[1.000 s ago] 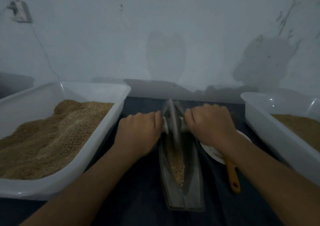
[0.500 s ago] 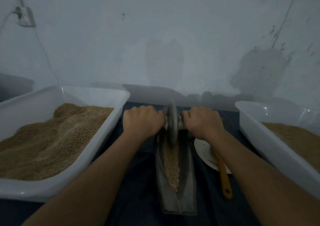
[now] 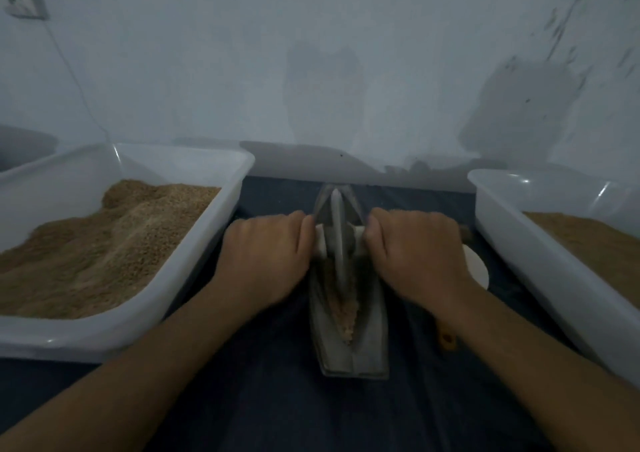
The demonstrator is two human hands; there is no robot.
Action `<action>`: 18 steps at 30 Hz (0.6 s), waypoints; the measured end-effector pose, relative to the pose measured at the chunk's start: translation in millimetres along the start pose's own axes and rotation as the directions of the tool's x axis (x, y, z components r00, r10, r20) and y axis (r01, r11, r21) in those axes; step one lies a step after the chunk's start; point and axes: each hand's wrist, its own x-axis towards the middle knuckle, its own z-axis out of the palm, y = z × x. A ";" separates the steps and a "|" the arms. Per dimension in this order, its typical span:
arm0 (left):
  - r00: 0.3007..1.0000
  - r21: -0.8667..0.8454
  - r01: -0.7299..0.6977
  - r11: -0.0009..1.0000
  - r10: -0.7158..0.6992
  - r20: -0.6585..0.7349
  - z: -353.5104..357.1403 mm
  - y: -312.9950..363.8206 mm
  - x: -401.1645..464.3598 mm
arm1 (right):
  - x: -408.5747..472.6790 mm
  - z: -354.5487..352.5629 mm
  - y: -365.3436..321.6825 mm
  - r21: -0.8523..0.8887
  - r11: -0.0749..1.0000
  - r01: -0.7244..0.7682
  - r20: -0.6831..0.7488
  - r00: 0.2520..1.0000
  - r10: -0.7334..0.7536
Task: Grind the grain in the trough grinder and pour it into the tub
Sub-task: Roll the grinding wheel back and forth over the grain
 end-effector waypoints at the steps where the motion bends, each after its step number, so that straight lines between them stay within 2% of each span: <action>1: 1.000 0.052 0.007 0.999 -0.009 0.023 10.7 -2.9 19.7 | 15.5 10.3 5.0 0.028 0.999 -0.021 0.037 0.999 0.020; 4: 0.967 0.026 0.145 0.989 -0.147 0.206 33.3 -15.2 68.4 | 67.0 25.8 18.0 -0.029 0.997 -0.074 0.189 0.979 0.079; 6: 0.952 -0.002 0.180 0.984 -0.174 0.251 37.6 -16.4 73.6 | 80.1 26.6 17.3 -0.107 0.994 -0.032 0.250 0.966 0.058; 7: 0.965 0.033 0.150 0.988 -0.153 0.215 34.6 -14.5 66.5 | 77.2 24.1 14.9 -0.151 0.988 0.018 0.236 0.972 0.018; 9: 0.992 0.065 0.076 0.995 -0.082 0.100 22.6 -8.1 40.3 | 49.1 16.9 10.1 -0.160 0.983 0.087 0.121 0.990 -0.068; 11: 1.000 -0.001 0.012 1.000 -0.012 0.013 6.7 -2.6 8.9 | 9.3 2.0 2.9 -0.107 0.991 0.079 0.025 0.997 -0.077; 13: 0.998 -0.128 0.004 0.992 -0.012 -0.061 -9.1 1.5 -16.4 | -22.8 -13.0 -0.6 -0.013 0.999 0.036 -0.054 0.998 -0.036; 15: 0.997 -0.171 0.006 0.985 -0.020 -0.081 -18.4 3.0 -30.9 | -40.7 -19.6 -4.6 -0.043 0.997 0.069 -0.124 0.990 -0.073; 18: 1.000 -0.159 0.019 0.987 -0.021 -0.010 -16.1 0.5 -19.3 | -30.3 -12.6 -1.0 -0.021 0.997 0.071 -0.116 0.991 -0.073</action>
